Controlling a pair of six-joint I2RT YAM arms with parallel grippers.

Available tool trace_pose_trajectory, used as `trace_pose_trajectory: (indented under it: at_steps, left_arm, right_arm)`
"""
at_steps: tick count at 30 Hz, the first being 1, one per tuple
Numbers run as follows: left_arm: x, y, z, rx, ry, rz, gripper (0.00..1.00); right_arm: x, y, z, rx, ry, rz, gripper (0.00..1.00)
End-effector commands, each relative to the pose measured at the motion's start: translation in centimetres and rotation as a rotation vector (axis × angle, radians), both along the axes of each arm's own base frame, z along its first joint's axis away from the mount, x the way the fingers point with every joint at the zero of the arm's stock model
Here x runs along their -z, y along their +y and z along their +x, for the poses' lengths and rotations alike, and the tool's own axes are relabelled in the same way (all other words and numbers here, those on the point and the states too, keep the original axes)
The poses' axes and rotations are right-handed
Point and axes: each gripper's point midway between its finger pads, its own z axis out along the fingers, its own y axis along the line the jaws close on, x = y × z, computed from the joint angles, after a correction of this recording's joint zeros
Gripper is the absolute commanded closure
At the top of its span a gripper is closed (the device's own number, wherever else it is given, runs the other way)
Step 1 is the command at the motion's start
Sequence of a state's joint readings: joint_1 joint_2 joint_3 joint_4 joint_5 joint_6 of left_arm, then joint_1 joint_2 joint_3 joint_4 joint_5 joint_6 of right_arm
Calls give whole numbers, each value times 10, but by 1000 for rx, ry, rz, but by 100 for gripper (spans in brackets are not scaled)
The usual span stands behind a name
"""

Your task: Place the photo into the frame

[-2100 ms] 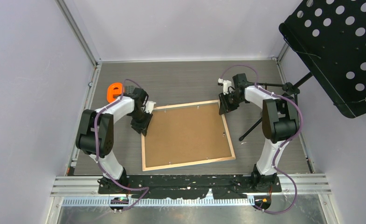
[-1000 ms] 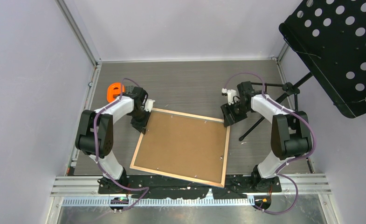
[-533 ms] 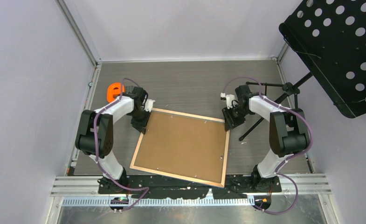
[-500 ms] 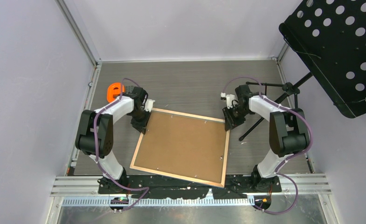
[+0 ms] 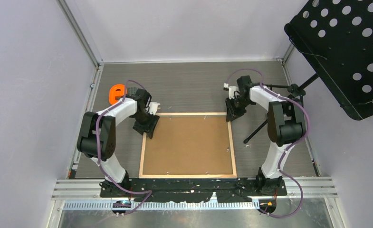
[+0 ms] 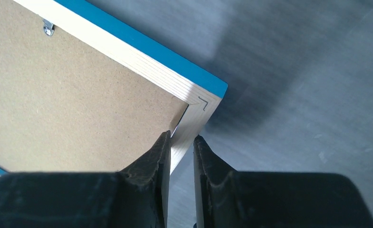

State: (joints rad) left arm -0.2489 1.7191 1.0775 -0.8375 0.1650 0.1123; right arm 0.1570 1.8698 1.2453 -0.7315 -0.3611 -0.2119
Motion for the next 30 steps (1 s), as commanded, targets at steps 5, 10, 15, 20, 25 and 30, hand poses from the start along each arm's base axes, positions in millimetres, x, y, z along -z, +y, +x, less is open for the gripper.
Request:
trace_pose_trajectory:
  at_steps: [5, 10, 15, 20, 25, 30]
  left_arm:
    - [-8, -11, 9, 17, -26, -48, 39]
    - [-10, -13, 10, 19, -30, -63, 33]
    - [-11, -14, 10, 19, -37, -70, 29]
    - [-11, -15, 10, 20, -36, -75, 27]
    - [-12, -15, 11, 20, -39, -75, 26]
    - [-14, -13, 13, 19, -62, -64, 24]
  right_arm:
    - [-2, 7, 78, -55, -182, -24, 89]
    - [-12, 9, 101, -59, -234, -42, 68]
    - [-33, 8, 110, -45, -308, -55, 47]
    - [-65, 18, 110, -31, -421, -63, 40]
    - [-78, 51, 94, -79, -465, -50, 43]
    - [-77, 83, 84, -106, -489, -32, 49]
